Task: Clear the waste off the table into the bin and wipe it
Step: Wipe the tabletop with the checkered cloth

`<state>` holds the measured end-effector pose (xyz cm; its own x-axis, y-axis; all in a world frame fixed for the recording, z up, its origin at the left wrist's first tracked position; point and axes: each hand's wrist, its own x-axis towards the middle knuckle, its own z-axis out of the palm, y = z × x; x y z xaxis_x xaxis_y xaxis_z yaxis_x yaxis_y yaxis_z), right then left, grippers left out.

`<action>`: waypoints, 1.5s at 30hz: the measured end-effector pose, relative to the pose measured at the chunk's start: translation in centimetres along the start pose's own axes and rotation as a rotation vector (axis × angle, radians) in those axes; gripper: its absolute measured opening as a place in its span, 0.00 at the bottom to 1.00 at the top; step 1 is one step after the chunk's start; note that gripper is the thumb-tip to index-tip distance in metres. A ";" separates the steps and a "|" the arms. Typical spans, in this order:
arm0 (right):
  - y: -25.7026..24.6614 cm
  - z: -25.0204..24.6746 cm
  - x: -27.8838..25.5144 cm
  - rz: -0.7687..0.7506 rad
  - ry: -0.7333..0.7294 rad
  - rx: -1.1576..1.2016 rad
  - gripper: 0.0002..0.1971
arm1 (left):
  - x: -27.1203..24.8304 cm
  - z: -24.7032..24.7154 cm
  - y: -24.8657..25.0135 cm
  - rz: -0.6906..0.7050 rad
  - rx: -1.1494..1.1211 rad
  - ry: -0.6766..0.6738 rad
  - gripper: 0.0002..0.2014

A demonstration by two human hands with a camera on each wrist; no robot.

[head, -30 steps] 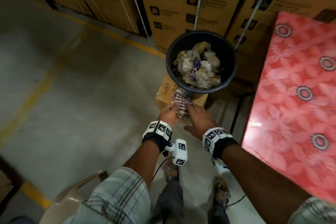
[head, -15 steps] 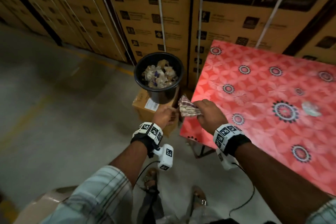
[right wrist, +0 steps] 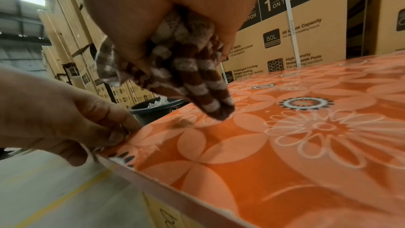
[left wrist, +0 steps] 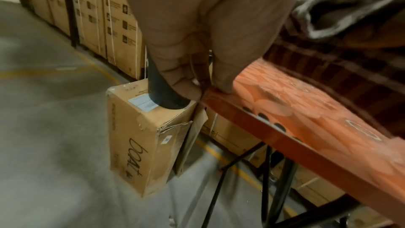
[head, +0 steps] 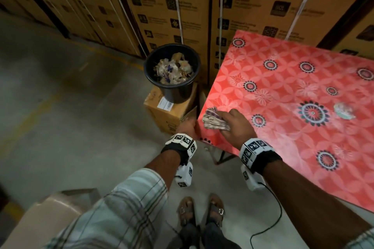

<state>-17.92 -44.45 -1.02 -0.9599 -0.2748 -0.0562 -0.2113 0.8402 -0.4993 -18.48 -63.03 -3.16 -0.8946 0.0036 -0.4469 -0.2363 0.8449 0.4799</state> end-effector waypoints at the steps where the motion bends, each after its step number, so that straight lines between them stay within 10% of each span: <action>1: -0.4 0.3 0.3 -0.018 0.018 -0.022 0.30 | 0.0 -0.1 -0.5 -0.024 0.014 -0.019 0.16; 18: -3.0 6.2 -1.0 -0.144 -0.265 -0.335 0.39 | -0.3 -0.8 -2.4 -0.052 0.069 -0.121 0.15; 45: -1.4 3.5 5.8 0.018 -0.117 -0.210 0.36 | 5.0 0.1 -0.8 0.096 0.176 -0.161 0.12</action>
<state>-22.50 -48.82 -3.72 -0.9384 -0.3008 -0.1699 -0.2396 0.9210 -0.3071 -22.76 -63.61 -5.85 -0.8346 0.1618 -0.5265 -0.0707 0.9165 0.3938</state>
